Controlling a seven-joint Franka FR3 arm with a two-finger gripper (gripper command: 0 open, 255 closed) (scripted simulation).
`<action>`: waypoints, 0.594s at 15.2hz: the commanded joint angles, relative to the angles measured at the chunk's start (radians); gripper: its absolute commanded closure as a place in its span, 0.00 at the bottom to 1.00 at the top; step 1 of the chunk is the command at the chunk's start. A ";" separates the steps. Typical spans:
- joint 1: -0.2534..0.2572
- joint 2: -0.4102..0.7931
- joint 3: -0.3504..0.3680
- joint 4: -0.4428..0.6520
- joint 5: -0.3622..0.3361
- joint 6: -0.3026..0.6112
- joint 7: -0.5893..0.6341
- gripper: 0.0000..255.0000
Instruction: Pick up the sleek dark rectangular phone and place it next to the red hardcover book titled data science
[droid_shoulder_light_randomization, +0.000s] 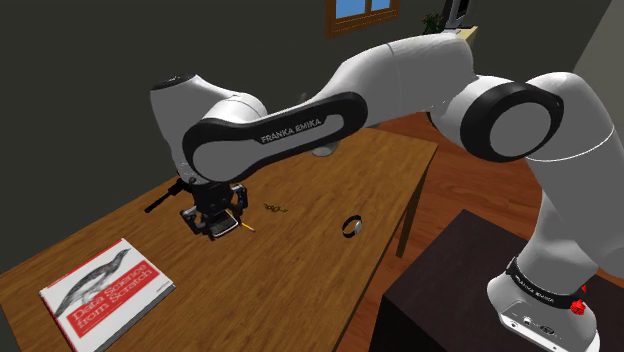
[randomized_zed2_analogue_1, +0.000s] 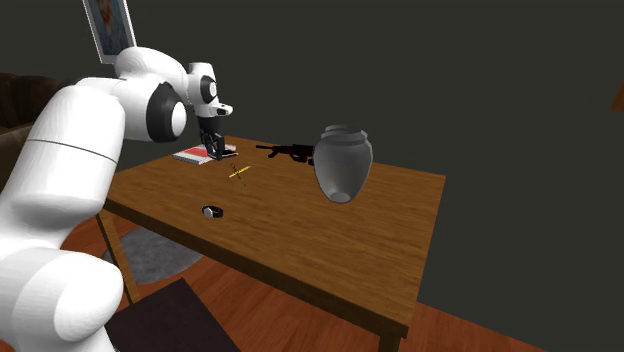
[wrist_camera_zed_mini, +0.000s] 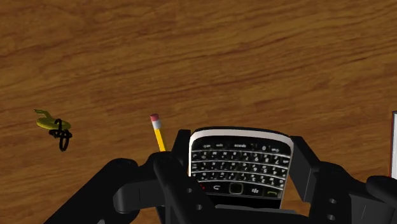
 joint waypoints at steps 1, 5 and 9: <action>-0.001 0.004 -0.001 -0.019 -0.002 0.024 0.003 1.00; -0.004 0.013 -0.003 -0.059 -0.005 0.072 0.006 1.00; -0.006 0.026 -0.005 -0.092 -0.009 0.117 0.009 1.00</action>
